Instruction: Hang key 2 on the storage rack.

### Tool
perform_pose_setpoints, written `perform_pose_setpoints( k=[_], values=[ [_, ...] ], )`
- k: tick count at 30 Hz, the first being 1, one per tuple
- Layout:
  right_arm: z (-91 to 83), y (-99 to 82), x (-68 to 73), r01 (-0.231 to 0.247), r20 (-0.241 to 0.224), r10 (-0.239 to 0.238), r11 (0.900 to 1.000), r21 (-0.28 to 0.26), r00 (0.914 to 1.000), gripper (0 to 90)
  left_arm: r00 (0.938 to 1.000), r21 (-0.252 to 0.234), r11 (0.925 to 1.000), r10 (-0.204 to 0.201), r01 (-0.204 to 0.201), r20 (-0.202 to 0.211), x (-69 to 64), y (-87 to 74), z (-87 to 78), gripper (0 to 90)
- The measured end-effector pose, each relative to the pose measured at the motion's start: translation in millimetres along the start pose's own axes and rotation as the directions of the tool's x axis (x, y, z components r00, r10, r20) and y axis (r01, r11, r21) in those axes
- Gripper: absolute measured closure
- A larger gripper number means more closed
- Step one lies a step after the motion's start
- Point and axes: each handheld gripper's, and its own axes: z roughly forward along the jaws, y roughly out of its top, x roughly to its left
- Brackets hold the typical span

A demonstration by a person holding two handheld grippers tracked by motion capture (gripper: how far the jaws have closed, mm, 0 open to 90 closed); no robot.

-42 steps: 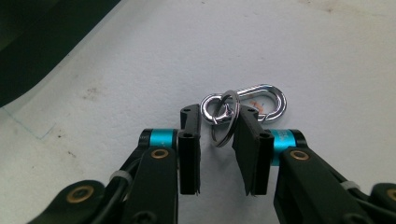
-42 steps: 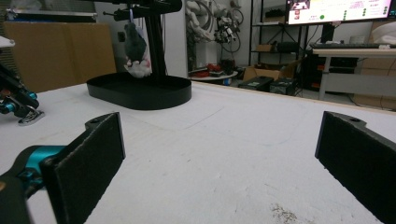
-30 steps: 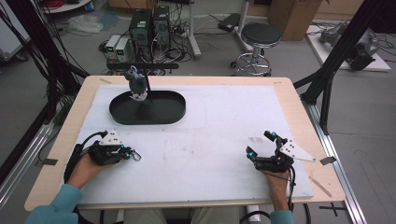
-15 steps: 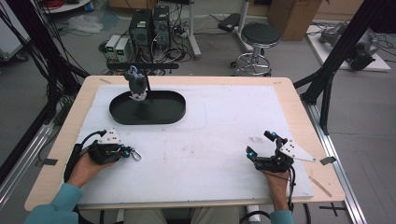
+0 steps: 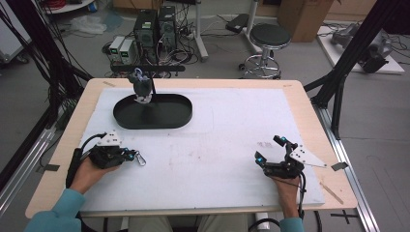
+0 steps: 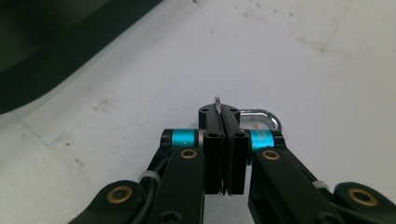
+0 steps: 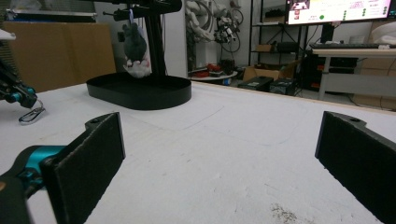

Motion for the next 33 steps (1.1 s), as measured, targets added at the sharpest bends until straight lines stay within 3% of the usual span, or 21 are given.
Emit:
perform_pose_setpoints(
  k=[7, 15, 24, 30, 33],
  values=[
    [0.0, 0.0, 0.0, 0.0, 0.001, 0.0, 1.0, 0.0, 1.0, 0.7, 0.9997, -0.079, 0.9965, -0.025, 0.025, 0.009, 2.2, 5.9, -8.5, 88.2],
    [0.0, 0.0, 0.0, 0.0, 0.0, 0.0, 1.0, 0.0, 1.0, 0.7, 0.9997, -0.162, 0.9866, -0.016, 0.019, 0.017, 6.4, 33.2, -17.2, 88.3],
    [0.1, -0.1, 0.1, 0.002, 0.003, -0.002, 1.0, -0.002, 1.0, 0.7, 0.9997, -0.181, 0.9834, 0.022, -0.021, 0.007, 14.5, 71.4, -19.0, 88.2],
    [-0.1, -0.1, -0.6, -0.001, 0.005, 0.001, 1.0, -0.004, 1.0, 0.7, 0.9998, -0.211, 0.9774, 0.018, -0.018, -0.001, 25.6, 99.9, -21.5, 88.3],
    [-0.3, -0.1, 0.1, -0.006, 0.005, 0.006, 1.0, 0.0, 1.0, 0.7, 0.9991, -0.209, 0.977, 0.041, -0.042, -0.01, 29.8, 118.3, -23.0, 88.3]
  ],
)
